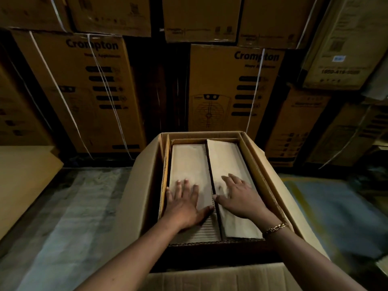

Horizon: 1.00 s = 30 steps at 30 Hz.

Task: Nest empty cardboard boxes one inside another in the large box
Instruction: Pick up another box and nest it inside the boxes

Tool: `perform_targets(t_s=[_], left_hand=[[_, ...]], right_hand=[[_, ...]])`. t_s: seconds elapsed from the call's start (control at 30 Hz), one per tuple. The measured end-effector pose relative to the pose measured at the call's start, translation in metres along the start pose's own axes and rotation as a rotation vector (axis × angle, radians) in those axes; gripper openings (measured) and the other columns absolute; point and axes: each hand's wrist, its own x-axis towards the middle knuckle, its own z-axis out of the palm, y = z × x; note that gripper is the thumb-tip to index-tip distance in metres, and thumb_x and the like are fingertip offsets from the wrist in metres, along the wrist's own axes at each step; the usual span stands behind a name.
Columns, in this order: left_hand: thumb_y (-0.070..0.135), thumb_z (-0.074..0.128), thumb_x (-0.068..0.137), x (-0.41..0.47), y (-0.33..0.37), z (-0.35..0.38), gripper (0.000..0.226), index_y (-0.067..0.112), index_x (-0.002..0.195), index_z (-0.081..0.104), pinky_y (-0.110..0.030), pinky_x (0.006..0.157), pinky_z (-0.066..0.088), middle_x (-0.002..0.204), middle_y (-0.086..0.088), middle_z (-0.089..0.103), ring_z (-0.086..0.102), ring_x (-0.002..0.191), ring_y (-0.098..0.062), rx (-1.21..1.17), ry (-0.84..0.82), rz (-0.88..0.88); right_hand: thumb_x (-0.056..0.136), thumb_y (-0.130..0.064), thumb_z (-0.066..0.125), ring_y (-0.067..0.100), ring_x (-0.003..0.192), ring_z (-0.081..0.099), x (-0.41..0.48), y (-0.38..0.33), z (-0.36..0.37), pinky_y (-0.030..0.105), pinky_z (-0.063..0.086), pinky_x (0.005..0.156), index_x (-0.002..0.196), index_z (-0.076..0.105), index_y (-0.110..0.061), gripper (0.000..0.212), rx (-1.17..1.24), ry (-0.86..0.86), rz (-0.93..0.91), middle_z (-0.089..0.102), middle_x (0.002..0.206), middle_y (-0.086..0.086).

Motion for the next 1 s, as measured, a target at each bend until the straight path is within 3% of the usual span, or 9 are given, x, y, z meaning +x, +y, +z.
perform_targets(t_s=[0.17,0.3,0.37,0.43,0.57,0.63,0.77,0.9,1.0], left_hand=[[0.082,0.016,0.088,0.005,-0.007,0.008,0.097,0.022,0.156,-0.018,-0.061,0.114,-0.022,0.159,-0.013,-0.034,-0.036,0.144,-0.034,0.026,-0.015,0.026],[0.080,0.015,0.089,0.006,-0.008,0.012,0.096,0.021,0.157,-0.016,-0.062,0.113,-0.022,0.160,-0.014,-0.032,-0.034,0.145,-0.035,0.019,0.016,0.047],[0.081,0.015,0.088,0.006,-0.007,0.013,0.097,0.021,0.158,-0.015,-0.061,0.113,-0.021,0.161,-0.013,-0.030,-0.033,0.146,-0.034,0.015,0.025,0.051],[0.083,0.017,0.087,0.006,-0.006,0.012,0.100,0.020,0.158,-0.014,-0.060,0.114,-0.020,0.162,-0.012,-0.029,-0.031,0.147,-0.033,0.008,0.034,0.048],[0.091,0.020,0.078,0.002,-0.005,0.009,0.112,0.019,0.159,-0.012,-0.059,0.114,-0.019,0.163,-0.013,-0.026,-0.029,0.148,-0.033,-0.025,0.071,0.054],[0.098,0.018,0.070,0.000,-0.003,0.009,0.122,0.019,0.159,-0.012,-0.058,0.112,-0.022,0.162,-0.013,-0.027,-0.031,0.147,-0.033,-0.043,0.069,0.037],[0.103,0.020,0.058,-0.003,0.008,0.009,0.136,0.017,0.159,-0.012,-0.059,0.116,-0.019,0.162,-0.014,-0.026,-0.031,0.146,-0.036,-0.010,0.078,-0.011],[0.094,0.034,0.070,-0.010,0.018,0.001,0.125,0.017,0.160,-0.005,-0.060,0.119,-0.009,0.164,-0.018,-0.018,-0.020,0.149,-0.041,0.002,0.072,-0.050],[0.078,0.046,0.077,-0.017,0.030,-0.011,0.108,0.022,0.160,0.004,-0.058,0.120,0.013,0.168,-0.012,-0.001,0.003,0.152,-0.039,-0.059,0.067,-0.036]], right_hand=[[0.087,-0.062,0.054,0.034,0.153,0.009,0.011,-0.014,0.012,0.052,0.022,0.120,0.157,0.015,-0.026,0.088,-0.081,0.000,0.022,0.008,0.168,0.005],[0.085,-0.055,0.057,0.028,0.149,0.024,0.014,-0.016,0.008,0.048,0.035,0.115,0.157,0.014,-0.029,0.088,-0.105,0.019,0.033,0.016,0.166,0.003],[0.087,-0.055,0.054,0.023,0.135,0.045,0.010,-0.011,-0.009,0.038,0.049,0.097,0.156,0.020,-0.032,0.080,-0.117,0.077,0.046,0.035,0.158,-0.001],[0.091,-0.055,0.052,0.020,0.116,0.059,0.002,-0.002,-0.034,0.032,0.051,0.082,0.149,0.033,-0.035,0.064,-0.114,0.121,0.081,0.054,0.141,-0.001],[0.099,-0.048,0.047,0.011,0.083,0.063,-0.012,0.040,-0.082,0.030,0.057,0.068,0.139,0.044,-0.033,0.043,-0.054,0.169,0.167,0.063,0.107,-0.004],[0.101,-0.045,0.046,0.014,0.089,0.063,-0.016,0.067,-0.097,0.031,0.054,0.071,0.145,0.041,-0.033,0.045,-0.035,0.120,0.233,0.062,0.110,-0.003],[0.100,-0.041,0.046,0.031,0.121,0.057,-0.021,0.118,-0.104,0.043,0.048,0.097,0.155,0.028,-0.032,0.058,-0.050,0.089,0.381,0.056,0.139,0.011],[0.101,-0.038,0.044,0.033,0.143,0.034,-0.037,0.147,-0.069,0.053,0.038,0.111,0.158,0.018,-0.023,0.065,-0.141,0.096,0.410,0.024,0.164,0.006],[0.101,-0.035,0.040,0.033,0.149,0.023,-0.044,0.147,-0.051,0.053,0.030,0.114,0.156,0.026,-0.022,0.058,-0.220,0.129,0.306,0.014,0.167,0.006]])
